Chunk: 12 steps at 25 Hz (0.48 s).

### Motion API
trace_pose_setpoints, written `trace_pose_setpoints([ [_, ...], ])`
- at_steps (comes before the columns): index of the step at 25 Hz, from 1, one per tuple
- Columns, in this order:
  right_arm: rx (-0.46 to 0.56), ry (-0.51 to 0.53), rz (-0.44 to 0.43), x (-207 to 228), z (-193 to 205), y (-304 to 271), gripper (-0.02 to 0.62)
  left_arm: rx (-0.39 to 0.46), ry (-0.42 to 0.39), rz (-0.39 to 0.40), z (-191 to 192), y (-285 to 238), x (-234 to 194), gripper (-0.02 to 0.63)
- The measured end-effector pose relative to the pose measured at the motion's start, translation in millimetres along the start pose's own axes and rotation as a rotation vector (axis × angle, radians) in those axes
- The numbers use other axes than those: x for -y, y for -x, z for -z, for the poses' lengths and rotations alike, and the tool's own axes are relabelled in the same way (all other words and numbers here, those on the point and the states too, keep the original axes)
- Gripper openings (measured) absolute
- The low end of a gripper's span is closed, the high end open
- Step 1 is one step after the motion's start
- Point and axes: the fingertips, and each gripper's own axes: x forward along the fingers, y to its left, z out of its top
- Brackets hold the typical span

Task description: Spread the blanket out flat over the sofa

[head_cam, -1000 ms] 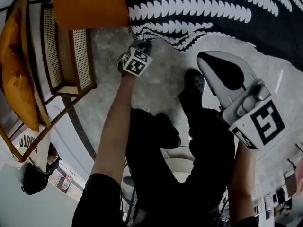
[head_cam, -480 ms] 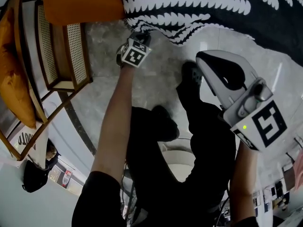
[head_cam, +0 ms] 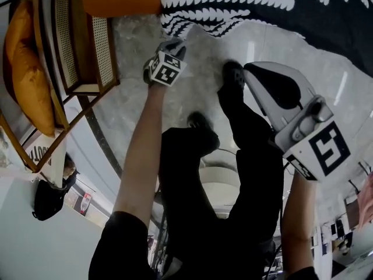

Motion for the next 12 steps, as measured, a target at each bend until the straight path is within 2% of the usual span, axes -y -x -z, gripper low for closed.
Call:
trace_pose_setpoints([
  [5, -0.016, -0.041, 0.004, -5.6, -23.2, 22.4, 0.002, -0.007, 0.036, 0.012, -7.1, 34.4, 15.3, 0.086],
  [12, -0.031, -0.068, 0.003, -27.7, -64.4, 51.3, 0.002, 0.040, 0.056, 0.011, -49.4, 104.1, 24.7, 0.086],
])
